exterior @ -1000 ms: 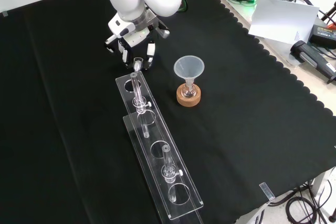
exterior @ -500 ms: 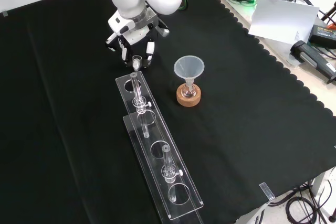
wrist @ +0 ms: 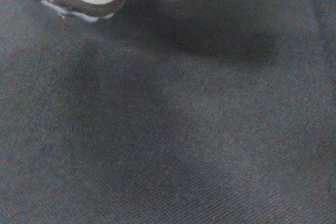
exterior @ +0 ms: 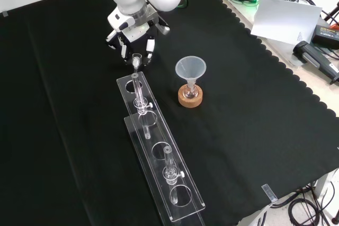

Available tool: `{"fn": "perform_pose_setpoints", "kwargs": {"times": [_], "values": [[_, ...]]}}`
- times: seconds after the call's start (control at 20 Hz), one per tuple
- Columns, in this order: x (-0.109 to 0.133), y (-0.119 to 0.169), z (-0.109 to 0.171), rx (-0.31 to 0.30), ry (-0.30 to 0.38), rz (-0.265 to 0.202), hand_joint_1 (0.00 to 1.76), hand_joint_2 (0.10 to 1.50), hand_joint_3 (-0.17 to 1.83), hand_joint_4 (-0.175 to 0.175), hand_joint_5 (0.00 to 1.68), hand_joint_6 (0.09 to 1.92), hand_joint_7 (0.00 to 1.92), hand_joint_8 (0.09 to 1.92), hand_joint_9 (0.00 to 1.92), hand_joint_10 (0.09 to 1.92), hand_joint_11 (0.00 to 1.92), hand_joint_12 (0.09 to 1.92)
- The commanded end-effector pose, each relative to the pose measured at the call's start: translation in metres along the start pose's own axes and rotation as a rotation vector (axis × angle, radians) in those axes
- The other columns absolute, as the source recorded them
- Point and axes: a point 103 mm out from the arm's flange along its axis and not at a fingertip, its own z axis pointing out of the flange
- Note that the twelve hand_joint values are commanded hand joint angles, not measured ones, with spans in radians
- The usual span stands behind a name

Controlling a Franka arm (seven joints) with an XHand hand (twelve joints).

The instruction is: Pick up the weighing funnel.

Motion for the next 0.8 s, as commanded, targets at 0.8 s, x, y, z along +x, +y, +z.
{"fn": "perform_pose_setpoints", "kwargs": {"times": [0.8], "values": [[-0.017,-0.026,-0.052,-0.005,0.004,-0.022,1.1,0.73,0.51,0.175,1.27,0.61,1.55,0.38,1.41,0.36,0.29,1.48]]}}
